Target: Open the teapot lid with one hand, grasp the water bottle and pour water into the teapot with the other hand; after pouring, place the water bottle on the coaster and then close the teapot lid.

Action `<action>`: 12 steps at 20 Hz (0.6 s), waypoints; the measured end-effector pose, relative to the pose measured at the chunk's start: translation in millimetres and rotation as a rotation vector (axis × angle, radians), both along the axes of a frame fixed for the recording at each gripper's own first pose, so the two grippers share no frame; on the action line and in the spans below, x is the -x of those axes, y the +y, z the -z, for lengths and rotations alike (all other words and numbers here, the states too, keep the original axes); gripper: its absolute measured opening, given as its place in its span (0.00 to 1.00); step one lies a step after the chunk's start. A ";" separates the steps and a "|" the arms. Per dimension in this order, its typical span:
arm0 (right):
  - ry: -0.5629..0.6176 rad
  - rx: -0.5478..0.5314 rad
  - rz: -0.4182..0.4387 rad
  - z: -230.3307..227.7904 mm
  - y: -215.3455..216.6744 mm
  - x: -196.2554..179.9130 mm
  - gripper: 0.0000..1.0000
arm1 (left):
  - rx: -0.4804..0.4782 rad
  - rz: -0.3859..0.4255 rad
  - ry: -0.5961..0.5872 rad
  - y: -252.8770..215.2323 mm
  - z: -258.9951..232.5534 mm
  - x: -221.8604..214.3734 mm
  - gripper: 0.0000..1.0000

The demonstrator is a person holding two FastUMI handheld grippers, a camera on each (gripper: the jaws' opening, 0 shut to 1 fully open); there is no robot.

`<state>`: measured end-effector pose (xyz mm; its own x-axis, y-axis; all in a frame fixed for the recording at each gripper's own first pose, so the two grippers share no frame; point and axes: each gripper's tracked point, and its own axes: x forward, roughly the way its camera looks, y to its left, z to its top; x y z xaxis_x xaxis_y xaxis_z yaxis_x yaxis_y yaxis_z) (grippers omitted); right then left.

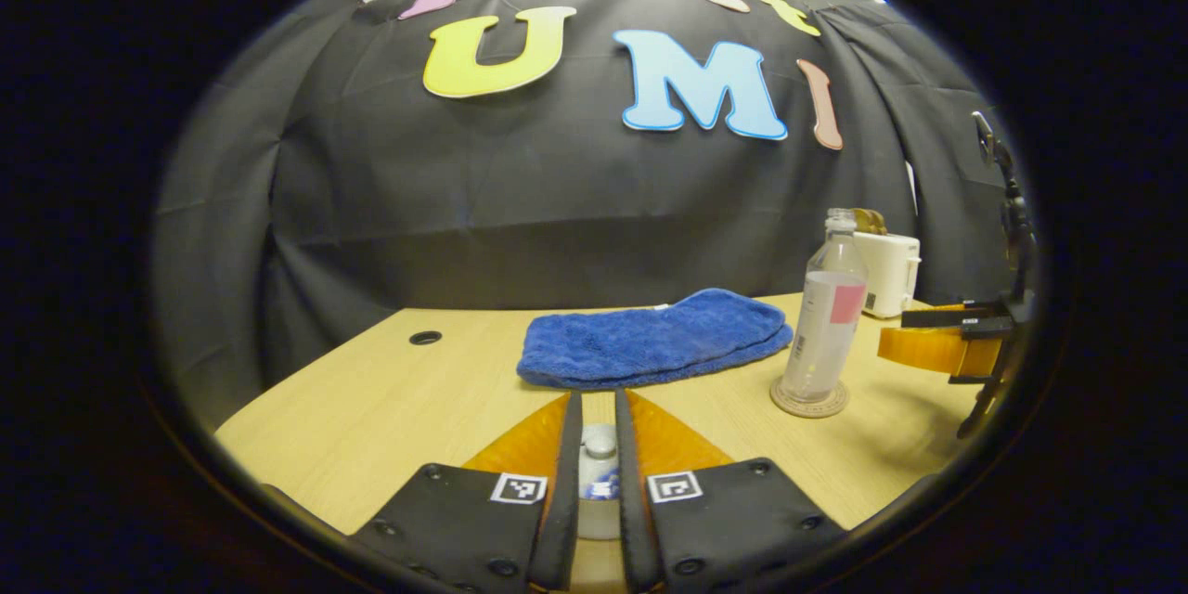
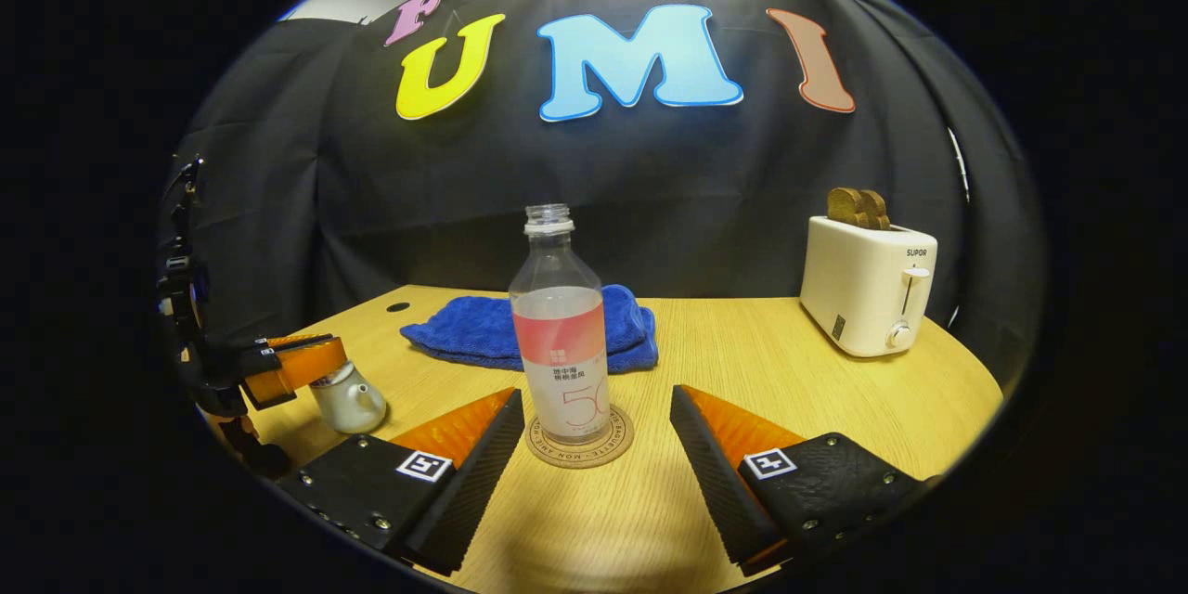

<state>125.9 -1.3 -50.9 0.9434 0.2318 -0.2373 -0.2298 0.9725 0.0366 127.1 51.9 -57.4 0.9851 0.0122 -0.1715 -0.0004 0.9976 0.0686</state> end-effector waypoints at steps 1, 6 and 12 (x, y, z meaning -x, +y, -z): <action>-0.003 0.003 0.001 0.1 0.1 1.5 0.99 | -0.002 -0.005 -0.002 0.7 -1.7 2.5 0.32; -0.034 0.007 0.012 -7.8 8.5 18.4 0.99 | 0.002 0.018 -0.041 -14.5 -18.0 24.5 0.32; -0.103 0.013 0.019 -21.9 30.9 61.9 0.98 | -0.009 0.050 -0.088 -41.5 -33.2 70.0 0.32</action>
<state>63.9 29.6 -29.0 0.9672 0.2109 -0.1414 -0.2129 0.9771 0.0010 57.2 10.4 -24.2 0.9958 -0.0363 -0.0844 0.0431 0.9959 0.0799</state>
